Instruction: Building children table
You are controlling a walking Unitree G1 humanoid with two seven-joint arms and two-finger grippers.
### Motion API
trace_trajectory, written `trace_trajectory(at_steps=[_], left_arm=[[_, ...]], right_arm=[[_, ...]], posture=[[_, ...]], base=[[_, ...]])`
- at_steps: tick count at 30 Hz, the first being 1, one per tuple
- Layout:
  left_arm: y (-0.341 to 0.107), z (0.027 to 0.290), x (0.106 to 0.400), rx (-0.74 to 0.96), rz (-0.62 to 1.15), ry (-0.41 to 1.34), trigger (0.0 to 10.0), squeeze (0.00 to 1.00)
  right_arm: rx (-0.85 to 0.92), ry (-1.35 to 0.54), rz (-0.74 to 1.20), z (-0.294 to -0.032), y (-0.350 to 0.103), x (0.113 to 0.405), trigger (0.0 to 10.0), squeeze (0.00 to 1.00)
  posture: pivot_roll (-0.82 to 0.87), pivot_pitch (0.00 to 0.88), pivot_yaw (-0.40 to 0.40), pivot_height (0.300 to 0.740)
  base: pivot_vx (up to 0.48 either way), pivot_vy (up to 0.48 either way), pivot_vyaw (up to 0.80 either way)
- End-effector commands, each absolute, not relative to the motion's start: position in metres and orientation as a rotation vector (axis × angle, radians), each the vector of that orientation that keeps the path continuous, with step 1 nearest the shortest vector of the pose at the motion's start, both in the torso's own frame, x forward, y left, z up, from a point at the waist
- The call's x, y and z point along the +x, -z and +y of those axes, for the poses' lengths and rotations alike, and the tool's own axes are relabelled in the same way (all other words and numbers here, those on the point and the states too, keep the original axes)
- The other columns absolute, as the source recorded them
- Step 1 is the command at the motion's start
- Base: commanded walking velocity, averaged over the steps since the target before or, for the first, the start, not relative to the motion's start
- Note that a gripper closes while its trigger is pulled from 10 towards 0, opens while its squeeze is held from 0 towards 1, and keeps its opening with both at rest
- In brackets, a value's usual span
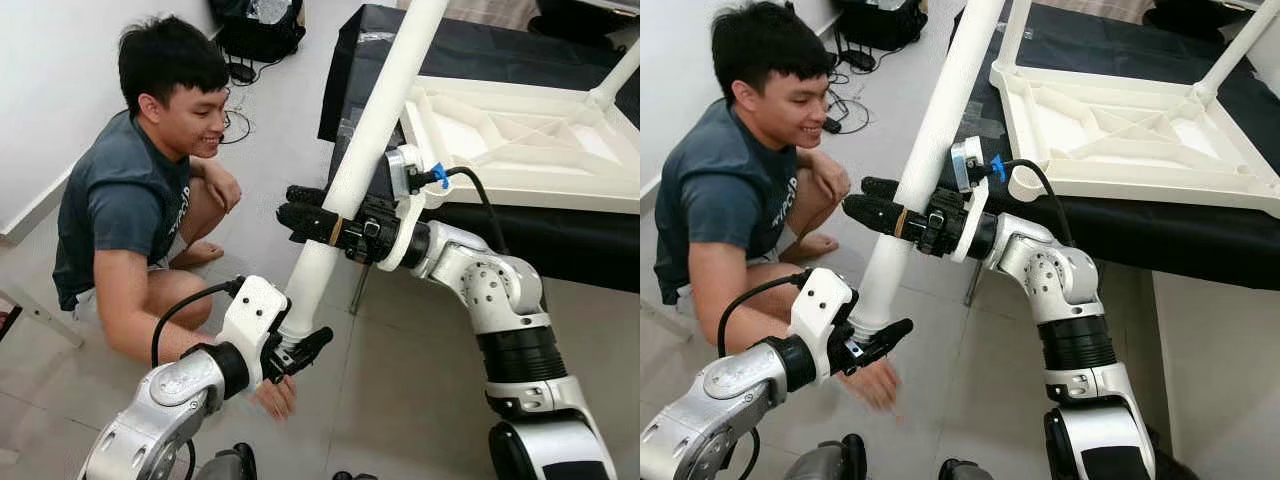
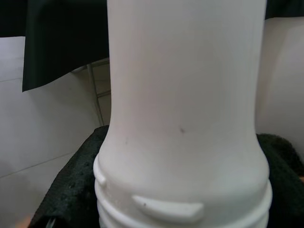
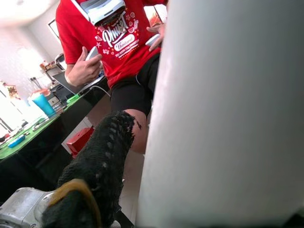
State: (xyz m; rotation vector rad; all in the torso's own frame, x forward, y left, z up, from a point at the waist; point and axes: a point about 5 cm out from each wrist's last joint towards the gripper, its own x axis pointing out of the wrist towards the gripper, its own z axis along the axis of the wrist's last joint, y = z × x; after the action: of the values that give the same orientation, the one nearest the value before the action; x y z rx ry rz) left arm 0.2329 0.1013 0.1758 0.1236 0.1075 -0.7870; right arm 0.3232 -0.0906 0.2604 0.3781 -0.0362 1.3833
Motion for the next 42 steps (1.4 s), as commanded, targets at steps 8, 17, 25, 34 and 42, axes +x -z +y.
trace_trajectory(at_steps=[8,17,25,34,42], left_arm=[[-0.177,0.099,0.229,0.118,0.108,0.821,10.0,0.0],[-0.175,0.099,0.228,0.116,0.135,0.819,10.0,0.0],[-0.175,0.1,0.23,0.111,0.12,0.79,10.0,1.0],[-0.168,0.105,0.229,0.184,0.138,0.749,10.0,0.0],[-0.163,0.108,0.23,0.195,0.142,0.697,10.0,0.0]], right_arm=[[0.384,-1.41,-0.029,-0.088,-0.259,0.318,0.0,0.0],[0.386,-1.399,-0.033,-0.087,-0.259,0.319,0.0,0.0],[0.383,-1.377,-0.047,-0.088,-0.261,0.322,0.0,0.0],[0.356,-1.269,-0.076,-0.097,-0.263,0.335,0.0,0.0],[0.341,-1.126,-0.105,-0.108,-0.264,0.349,0.0,0.0]], posture=[[0.11,0.201,-0.11,0.74],[0.11,0.197,-0.11,0.74],[0.11,0.19,-0.11,0.74],[0.11,0.18,-0.115,0.74],[0.11,0.176,-0.117,0.74]], base=[[0.0,0.0,0.0],[0.0,0.0,0.0],[0.0,0.0,0.0],[0.0,0.0,0.0],[0.0,0.0,0.0]])
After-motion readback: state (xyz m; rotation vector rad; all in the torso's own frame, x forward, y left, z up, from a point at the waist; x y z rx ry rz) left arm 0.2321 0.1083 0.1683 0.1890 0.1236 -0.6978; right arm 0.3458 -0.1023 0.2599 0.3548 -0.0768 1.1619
